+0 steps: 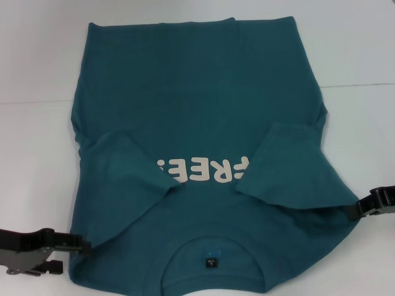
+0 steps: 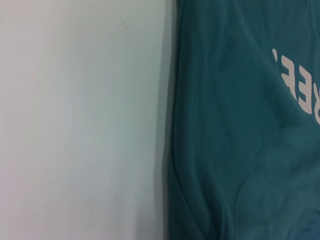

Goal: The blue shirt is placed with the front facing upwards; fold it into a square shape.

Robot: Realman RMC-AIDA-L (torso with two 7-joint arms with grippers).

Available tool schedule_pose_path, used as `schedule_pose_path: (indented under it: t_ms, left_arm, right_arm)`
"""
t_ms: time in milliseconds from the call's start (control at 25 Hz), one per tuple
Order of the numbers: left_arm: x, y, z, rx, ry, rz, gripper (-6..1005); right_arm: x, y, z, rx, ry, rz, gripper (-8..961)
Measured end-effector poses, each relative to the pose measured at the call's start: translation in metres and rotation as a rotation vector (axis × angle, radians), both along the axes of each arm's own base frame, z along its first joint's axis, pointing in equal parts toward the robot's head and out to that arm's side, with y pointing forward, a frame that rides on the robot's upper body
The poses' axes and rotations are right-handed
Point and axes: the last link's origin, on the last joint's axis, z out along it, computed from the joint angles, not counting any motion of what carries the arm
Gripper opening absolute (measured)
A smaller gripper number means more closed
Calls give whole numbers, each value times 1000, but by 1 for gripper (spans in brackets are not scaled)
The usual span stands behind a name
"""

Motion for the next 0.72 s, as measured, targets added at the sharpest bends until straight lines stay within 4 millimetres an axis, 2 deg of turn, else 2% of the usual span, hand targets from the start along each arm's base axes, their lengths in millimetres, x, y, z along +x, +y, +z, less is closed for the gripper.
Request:
schedule_pose_path:
  t_ms: [720]
  left_arm:
    - [3, 10, -10, 7, 10, 23, 832]
  right_arm:
    - [-1, 0, 3, -8, -1, 15, 48]
